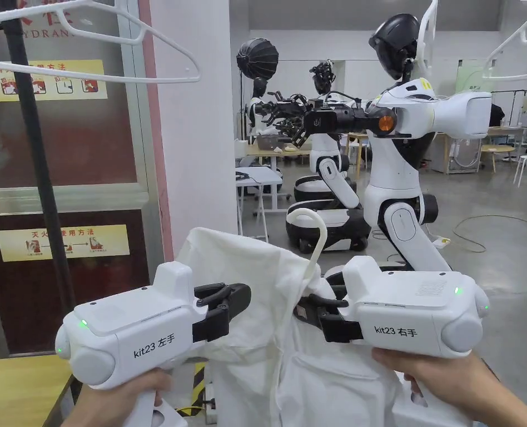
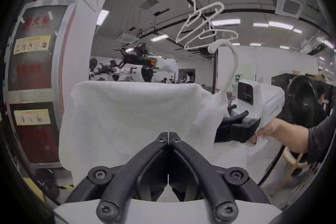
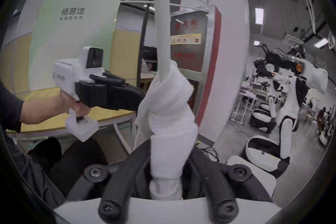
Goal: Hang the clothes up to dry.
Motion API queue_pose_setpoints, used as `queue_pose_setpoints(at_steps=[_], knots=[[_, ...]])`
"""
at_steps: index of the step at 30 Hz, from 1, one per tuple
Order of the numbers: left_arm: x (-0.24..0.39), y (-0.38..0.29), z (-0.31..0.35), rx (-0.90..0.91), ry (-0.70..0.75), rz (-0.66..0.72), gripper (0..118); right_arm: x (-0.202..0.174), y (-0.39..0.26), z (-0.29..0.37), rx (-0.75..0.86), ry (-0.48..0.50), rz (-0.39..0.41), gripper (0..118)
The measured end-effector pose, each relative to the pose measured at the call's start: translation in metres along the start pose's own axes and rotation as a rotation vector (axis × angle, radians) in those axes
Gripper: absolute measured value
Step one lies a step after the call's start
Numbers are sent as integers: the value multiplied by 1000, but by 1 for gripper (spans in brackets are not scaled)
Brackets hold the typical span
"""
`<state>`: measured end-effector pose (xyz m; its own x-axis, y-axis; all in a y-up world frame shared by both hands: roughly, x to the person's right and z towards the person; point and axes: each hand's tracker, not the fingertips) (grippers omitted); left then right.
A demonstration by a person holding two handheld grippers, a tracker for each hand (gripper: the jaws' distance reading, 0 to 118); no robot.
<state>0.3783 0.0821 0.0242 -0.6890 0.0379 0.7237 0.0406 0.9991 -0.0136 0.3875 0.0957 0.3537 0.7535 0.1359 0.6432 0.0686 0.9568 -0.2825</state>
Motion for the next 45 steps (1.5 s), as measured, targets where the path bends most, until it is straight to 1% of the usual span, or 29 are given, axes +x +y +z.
queue_pose_setpoints(at_steps=[2,3,4,5,7,8,10,11,12,13,14,16,19,21,23,24,26,28,29,30,31,33,34,36,37,39,41,42,45], knots=[[9,4,2,23,83,-40,0,3,-1,-4,10,-54,-82,6],[18,10,3,71,171,-100,0,-1,-1,-5,29,-102,-118,6],[26,22,4,125,258,-118,0,-3,1,-6,41,-110,-159,6],[34,34,6,154,300,-136,0,-6,4,-7,53,-133,-185,6],[54,70,11,275,393,-148,0,-9,14,-8,80,-158,-230,6],[66,89,11,309,431,-172,0,-11,19,-9,100,-174,-245,6],[82,134,12,378,444,-249,0,-15,28,-12,142,-245,-224,6],[86,152,9,346,443,-267,0,-16,33,-14,150,-259,-216,6],[92,173,7,384,448,-281,0,-16,38,-16,156,-241,-236,6],[96,191,6,378,465,-290,0,-16,44,-18,164,-221,-268,6],[100,204,6,392,481,-303,0,-17,49,-19,172,-236,-275,6],[104,222,10,425,488,-304,0,-21,64,-18,203,-304,-239,6],[109,228,21,447,517,-299,0,-20,89,-12,244,-327,-257,6],[107,231,21,433,519,-247,0,-21,109,-7,267,-363,-218,6],[103,230,24,428,496,-265,0,-14,135,-2,275,-368,-202,6],[103,227,27,451,526,-282,0,-12,151,3,302,-399,-202,6],[97,227,39,437,462,-254,0,-4,176,12,354,-400,-213,6],[96,225,48,482,481,-195,0,10,207,16,365,-388,-222,6],[95,226,50,471,467,-192,0,12,219,17,360,-392,-188,6],[96,227,53,467,462,-197,0,17,236,14,330,-428,-120,6],[98,225,55,479,459,-212,0,21,251,11,313,-455,-106,6],[103,227,54,477,452,-259,0,31,274,6,324,-439,-136,6],[105,228,53,464,437,-278,0,33,285,3,327,-448,-118,6],[110,226,54,460,432,-280,0,36,311,-7,290,-519,-48,6],[110,227,54,450,426,-270,0,37,322,-11,268,-515,-45,6],[109,227,51,428,403,-248,0,50,345,-19,257,-486,-109,6],[109,223,51,442,430,-272,0,51,362,-28,245,-509,-91,6],[108,222,52,447,430,-277,0,51,370,-32,224,-527,-60,6],[105,218,54,449,436,-285,0,60,385,-46,194,-521,-113,6]])
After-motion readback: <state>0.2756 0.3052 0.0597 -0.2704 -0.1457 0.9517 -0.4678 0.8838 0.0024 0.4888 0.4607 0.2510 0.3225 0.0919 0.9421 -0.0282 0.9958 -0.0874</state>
